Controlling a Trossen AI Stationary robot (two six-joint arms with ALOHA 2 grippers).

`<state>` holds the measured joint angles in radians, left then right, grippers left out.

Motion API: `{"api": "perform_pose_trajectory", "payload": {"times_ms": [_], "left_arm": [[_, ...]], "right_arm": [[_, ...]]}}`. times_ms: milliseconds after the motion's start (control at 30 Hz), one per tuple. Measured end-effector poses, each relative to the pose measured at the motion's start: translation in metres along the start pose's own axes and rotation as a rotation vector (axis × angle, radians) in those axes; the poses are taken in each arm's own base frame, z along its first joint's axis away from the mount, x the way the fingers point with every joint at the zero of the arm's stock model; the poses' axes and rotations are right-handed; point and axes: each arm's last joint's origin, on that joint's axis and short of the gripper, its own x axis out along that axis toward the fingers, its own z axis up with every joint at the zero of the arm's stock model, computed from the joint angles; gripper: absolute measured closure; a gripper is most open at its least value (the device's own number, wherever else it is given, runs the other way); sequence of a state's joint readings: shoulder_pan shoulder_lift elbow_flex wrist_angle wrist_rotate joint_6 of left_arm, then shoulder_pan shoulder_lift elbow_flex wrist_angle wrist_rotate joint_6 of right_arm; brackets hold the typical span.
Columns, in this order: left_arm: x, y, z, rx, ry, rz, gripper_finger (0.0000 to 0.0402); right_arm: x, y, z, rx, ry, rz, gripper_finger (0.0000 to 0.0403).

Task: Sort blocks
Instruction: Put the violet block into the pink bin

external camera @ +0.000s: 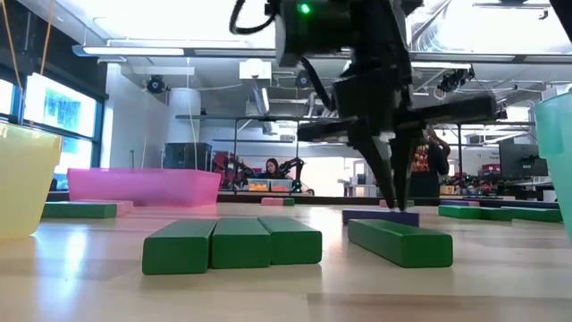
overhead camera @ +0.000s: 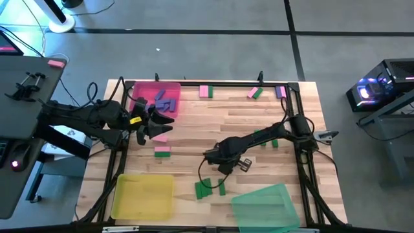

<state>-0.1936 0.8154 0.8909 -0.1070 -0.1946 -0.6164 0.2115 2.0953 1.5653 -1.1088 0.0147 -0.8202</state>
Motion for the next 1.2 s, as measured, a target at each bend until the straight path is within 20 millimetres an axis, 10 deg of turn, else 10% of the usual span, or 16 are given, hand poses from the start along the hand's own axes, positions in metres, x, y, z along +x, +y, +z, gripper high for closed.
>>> {"api": "perform_pose_trajectory", "payload": {"times_ms": [200, 533, 933, 1200], "left_arm": [[0.000, 0.001, 0.000, 0.010, -0.011, 0.017, 0.0197], [0.000, 0.001, 0.000, 0.042, -0.012, 0.019, 0.0197], [0.000, 0.001, 0.001, 0.044, -0.018, 0.027, 0.0197], [0.000, 0.001, 0.001, 0.044, -0.018, 0.028, 0.0197]], "right_arm": [[-0.047, -0.009, 0.008, 0.153, -0.092, -0.014, 0.0403], [-0.021, 0.019, -0.006, 0.893, -0.011, 0.169, 0.0403], [-0.046, 0.072, -0.024, 1.388, -0.524, 0.022, 0.0398], [-0.020, 0.043, -0.037, 1.488, -0.466, 0.038, 0.0267]]}}
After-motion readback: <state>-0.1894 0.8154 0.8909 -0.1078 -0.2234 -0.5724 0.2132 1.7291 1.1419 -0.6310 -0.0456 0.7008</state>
